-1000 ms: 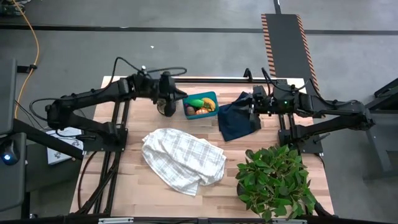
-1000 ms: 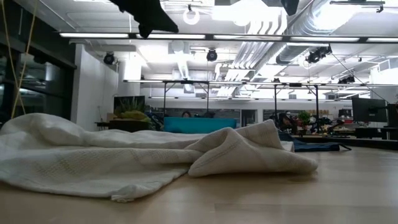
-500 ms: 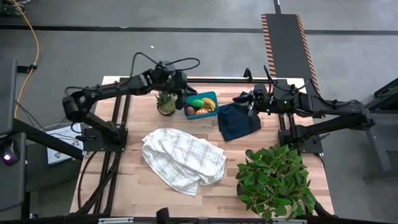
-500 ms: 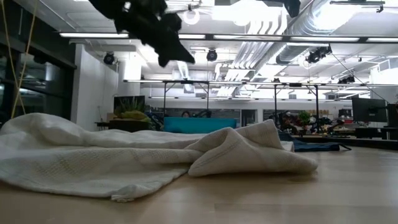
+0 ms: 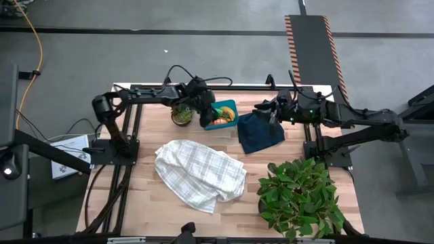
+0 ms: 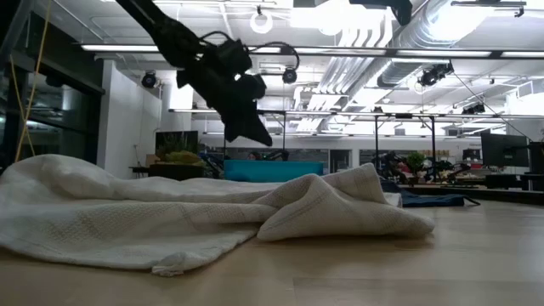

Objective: Pick and placing Produce into tupperware
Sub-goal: Put the blueberry into the blue bin, then return to Home Position

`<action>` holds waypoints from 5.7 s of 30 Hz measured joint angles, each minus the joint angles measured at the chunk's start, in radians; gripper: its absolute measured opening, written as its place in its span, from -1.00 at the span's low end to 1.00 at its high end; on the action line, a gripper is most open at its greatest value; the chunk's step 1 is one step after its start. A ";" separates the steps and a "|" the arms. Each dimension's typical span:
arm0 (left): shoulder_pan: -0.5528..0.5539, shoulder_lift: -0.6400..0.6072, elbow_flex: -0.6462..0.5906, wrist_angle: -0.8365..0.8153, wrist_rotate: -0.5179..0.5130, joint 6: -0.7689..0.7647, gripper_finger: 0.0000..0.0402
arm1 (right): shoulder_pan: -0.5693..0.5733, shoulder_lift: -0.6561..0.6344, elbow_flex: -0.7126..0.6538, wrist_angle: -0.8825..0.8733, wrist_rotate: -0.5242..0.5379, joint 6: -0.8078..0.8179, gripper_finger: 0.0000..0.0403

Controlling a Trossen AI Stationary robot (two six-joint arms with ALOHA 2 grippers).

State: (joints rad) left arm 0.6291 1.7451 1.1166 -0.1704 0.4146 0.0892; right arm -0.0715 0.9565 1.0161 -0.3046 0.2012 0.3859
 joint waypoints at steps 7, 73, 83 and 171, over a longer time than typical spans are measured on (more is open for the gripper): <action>0.000 0.061 0.000 0.044 0.004 -0.022 -0.87 | 0.000 0.017 0.000 0.003 0.000 0.008 -0.42; -0.099 -0.538 0.001 -0.027 0.057 -0.200 -1.00 | 0.000 -0.294 0.000 -0.123 -0.090 -0.058 -0.95; -0.233 -0.725 0.001 -0.093 -0.125 -0.194 -1.00 | 0.000 -0.424 -0.163 -0.111 -0.101 -0.005 -1.00; -0.792 -1.739 -1.100 0.379 -0.590 -0.194 -1.00 | 0.000 -0.950 -0.507 -0.119 0.005 0.456 -1.00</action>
State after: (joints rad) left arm -0.1628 0.0059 0.0166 0.2089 -0.1756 -0.1052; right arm -0.0714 0.0067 0.5087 -0.4236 0.2062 0.8419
